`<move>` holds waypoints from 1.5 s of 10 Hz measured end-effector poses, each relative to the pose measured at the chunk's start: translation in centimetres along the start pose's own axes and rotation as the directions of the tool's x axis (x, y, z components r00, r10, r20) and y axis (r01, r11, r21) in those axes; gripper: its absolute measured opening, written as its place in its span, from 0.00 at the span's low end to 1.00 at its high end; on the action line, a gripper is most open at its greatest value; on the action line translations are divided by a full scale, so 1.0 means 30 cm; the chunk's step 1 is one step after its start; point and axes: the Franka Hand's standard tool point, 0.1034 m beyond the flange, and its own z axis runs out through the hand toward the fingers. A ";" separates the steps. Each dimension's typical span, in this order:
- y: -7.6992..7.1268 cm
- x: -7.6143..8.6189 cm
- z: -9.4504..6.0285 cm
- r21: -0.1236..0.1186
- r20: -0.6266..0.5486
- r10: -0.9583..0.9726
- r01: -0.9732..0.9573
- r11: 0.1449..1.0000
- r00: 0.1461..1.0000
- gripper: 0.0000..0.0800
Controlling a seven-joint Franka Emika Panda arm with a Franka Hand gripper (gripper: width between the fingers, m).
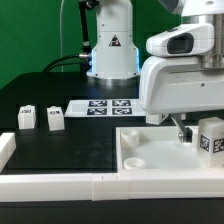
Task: Assemble one leg
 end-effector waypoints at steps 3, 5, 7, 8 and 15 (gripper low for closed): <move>0.000 -0.001 0.001 0.001 0.000 0.039 -0.039 0.999 0.999 0.36; 0.001 0.001 0.002 0.005 -0.008 0.120 -0.120 0.993 0.993 0.36; -0.002 0.001 0.003 0.006 -0.016 0.422 -0.422 0.907 0.907 0.36; -0.002 0.000 0.003 0.003 -0.018 0.510 -0.510 0.860 0.860 0.36; -0.010 -0.010 0.003 0.000 -0.026 0.951 -0.952 0.307 0.307 0.36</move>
Offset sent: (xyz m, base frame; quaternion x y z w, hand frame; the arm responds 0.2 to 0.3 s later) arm 0.0000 0.0000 0.0000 0.0000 0.0000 0.0000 1.0000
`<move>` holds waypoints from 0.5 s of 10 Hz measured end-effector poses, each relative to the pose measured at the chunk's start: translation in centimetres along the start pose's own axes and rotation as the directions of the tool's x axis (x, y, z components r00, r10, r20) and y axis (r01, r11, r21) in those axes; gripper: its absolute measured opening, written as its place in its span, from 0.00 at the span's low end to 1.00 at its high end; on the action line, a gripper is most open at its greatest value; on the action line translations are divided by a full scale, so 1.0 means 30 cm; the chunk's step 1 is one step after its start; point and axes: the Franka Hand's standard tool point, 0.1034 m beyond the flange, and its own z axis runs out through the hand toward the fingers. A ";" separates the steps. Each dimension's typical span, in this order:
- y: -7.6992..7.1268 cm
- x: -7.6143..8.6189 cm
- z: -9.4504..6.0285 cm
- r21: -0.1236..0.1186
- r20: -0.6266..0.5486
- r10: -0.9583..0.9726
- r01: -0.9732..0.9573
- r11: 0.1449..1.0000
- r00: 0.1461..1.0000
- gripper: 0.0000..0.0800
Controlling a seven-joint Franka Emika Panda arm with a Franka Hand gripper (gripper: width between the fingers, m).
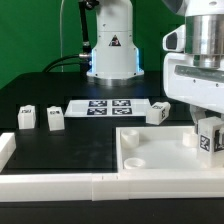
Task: Assemble one leg
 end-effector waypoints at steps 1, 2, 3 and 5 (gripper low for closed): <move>0.000 0.000 0.000 0.000 0.000 -0.042 0.042 0.999 0.999 0.58; -0.003 -0.002 -0.001 0.005 -0.001 -0.059 0.059 0.998 0.998 0.58; -0.010 -0.005 -0.004 0.013 -0.008 -0.175 0.175 0.984 0.984 0.77; -0.018 -0.022 -0.005 0.018 -0.010 -0.461 0.462 0.887 0.887 0.81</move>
Offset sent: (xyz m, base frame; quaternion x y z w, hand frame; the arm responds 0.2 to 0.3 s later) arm -0.0065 0.0186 0.0043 0.0179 -0.0289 -0.3300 0.9434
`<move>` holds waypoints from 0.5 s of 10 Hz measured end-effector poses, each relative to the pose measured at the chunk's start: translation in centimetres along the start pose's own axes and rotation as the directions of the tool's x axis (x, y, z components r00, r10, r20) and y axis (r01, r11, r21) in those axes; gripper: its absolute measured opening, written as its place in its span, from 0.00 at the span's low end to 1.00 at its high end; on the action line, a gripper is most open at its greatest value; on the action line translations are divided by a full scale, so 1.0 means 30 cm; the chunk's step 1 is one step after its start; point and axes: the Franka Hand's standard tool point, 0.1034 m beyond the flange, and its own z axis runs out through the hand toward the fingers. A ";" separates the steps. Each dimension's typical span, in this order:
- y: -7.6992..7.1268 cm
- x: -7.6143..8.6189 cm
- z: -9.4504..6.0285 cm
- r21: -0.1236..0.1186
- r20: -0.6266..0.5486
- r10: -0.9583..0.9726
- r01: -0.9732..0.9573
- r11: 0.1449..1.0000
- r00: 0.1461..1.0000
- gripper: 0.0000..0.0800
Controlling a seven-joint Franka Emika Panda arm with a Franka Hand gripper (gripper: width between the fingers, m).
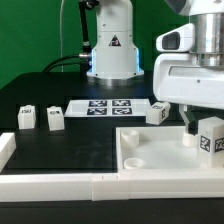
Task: Assemble one leg
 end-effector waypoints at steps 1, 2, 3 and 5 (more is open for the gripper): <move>-0.003 -0.002 0.000 0.001 0.001 -0.109 0.109 0.994 0.994 0.81; -0.002 0.005 -0.003 0.001 0.002 -0.278 0.278 0.961 0.961 0.81; 0.002 0.022 -0.008 0.002 0.000 -0.409 0.409 0.913 0.913 0.81; 0.010 0.031 -0.008 0.001 -0.001 -0.559 0.559 0.829 0.829 0.81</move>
Offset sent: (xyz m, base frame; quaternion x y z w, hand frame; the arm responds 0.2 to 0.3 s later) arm 0.0013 0.0029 0.0030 0.0232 -0.0269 -0.2974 0.9541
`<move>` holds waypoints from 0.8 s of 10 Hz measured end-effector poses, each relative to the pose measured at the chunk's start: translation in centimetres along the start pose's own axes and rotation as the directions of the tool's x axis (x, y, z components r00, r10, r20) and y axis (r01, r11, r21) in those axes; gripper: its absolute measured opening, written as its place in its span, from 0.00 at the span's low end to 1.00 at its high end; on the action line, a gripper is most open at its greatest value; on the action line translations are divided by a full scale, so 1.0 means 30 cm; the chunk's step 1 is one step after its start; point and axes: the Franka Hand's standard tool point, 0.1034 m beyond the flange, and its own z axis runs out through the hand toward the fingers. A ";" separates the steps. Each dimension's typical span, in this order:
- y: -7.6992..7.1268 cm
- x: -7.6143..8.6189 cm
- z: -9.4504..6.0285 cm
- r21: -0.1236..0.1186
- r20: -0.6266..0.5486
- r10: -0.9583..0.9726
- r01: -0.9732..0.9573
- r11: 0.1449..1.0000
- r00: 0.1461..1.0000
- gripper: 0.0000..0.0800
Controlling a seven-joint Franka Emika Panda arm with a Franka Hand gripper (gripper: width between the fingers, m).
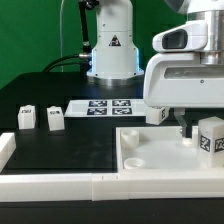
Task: Assemble one leg
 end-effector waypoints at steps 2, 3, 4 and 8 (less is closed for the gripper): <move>0.005 0.001 0.000 -0.022 -0.003 -0.239 0.239 0.971 0.971 0.81; 0.010 0.002 0.001 -0.024 -0.002 -0.251 0.251 0.968 0.968 0.81; 0.010 0.002 0.001 -0.024 -0.002 -0.242 0.241 0.970 0.970 0.81; 0.011 0.002 0.002 -0.024 -0.003 -0.194 0.194 0.981 0.981 0.36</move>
Offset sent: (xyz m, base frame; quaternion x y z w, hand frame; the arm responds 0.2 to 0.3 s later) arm 0.0000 0.0000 0.0000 0.0000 0.0000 0.0000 1.0000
